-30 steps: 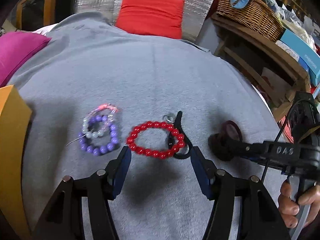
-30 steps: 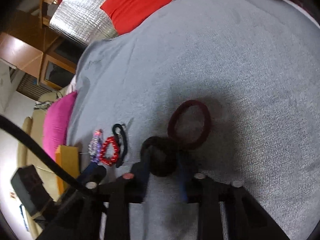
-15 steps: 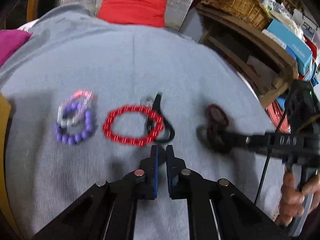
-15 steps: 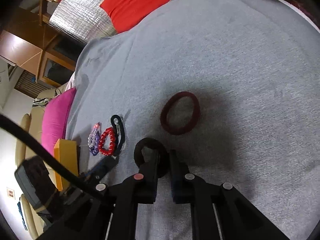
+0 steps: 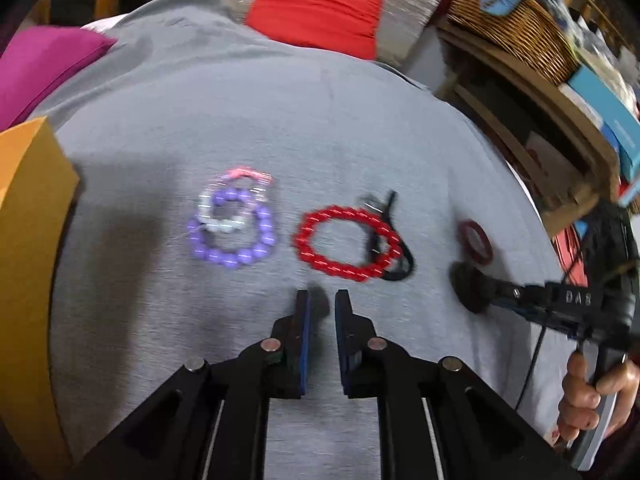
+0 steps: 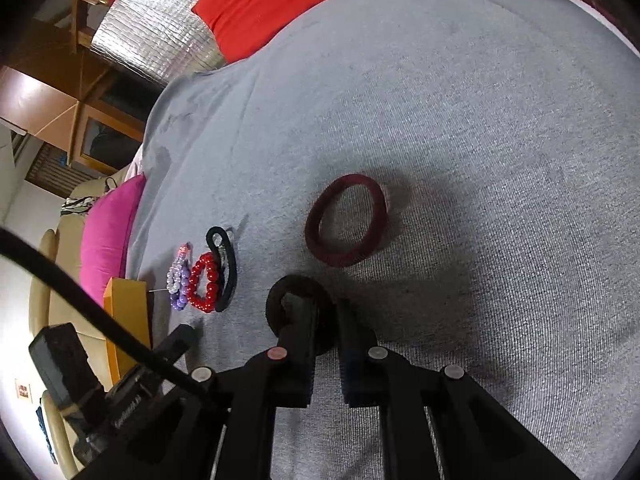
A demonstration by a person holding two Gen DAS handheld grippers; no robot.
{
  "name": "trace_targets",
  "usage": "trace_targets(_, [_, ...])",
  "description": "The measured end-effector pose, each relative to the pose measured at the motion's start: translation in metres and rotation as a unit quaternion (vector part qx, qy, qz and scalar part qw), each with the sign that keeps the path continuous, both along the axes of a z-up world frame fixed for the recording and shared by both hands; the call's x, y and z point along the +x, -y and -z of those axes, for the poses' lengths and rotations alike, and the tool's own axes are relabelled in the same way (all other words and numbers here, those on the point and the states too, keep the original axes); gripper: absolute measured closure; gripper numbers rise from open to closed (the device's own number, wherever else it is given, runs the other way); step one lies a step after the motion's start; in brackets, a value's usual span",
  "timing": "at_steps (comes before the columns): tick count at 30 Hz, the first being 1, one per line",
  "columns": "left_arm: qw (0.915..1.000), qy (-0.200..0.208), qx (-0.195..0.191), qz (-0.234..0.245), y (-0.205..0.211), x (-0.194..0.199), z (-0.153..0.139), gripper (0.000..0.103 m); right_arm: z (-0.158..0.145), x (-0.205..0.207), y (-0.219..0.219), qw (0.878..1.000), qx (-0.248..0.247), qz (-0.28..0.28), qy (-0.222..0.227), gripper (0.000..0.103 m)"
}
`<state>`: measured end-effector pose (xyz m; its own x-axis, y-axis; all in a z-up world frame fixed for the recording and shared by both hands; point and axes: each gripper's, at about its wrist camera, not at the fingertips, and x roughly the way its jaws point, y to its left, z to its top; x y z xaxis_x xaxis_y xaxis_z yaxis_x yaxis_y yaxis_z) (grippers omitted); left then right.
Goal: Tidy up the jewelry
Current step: 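Grasp the pink-and-white bead bracelet on the purple bracelet with the left tool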
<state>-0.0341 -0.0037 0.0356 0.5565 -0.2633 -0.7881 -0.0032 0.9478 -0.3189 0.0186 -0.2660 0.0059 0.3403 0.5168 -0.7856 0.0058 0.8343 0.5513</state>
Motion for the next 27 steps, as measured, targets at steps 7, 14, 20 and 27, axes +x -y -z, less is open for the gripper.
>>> trace_targets(7, [0.9984,0.006,-0.002,-0.057,-0.036,-0.002,-0.003,0.062,0.0,0.0,0.001,1.0,0.001,-0.003,0.005,0.092])
trace_targets(14, [0.9968,0.003,0.021,-0.077,-0.043,0.02,0.008,0.052,0.0,-0.002,0.0,1.0,-0.001,-0.003,0.011,0.092])
trace_targets(20, [0.9967,0.025,0.016,-0.075,-0.038,0.031,0.016,0.051,0.0,-0.001,0.0,1.0,-0.003,-0.003,0.011,0.092])
trace_targets(27, [0.9987,0.027,0.005,-0.042,-0.029,0.025,0.016,0.094,-0.001,-0.002,-0.001,1.0,-0.006,-0.002,0.012,0.092])
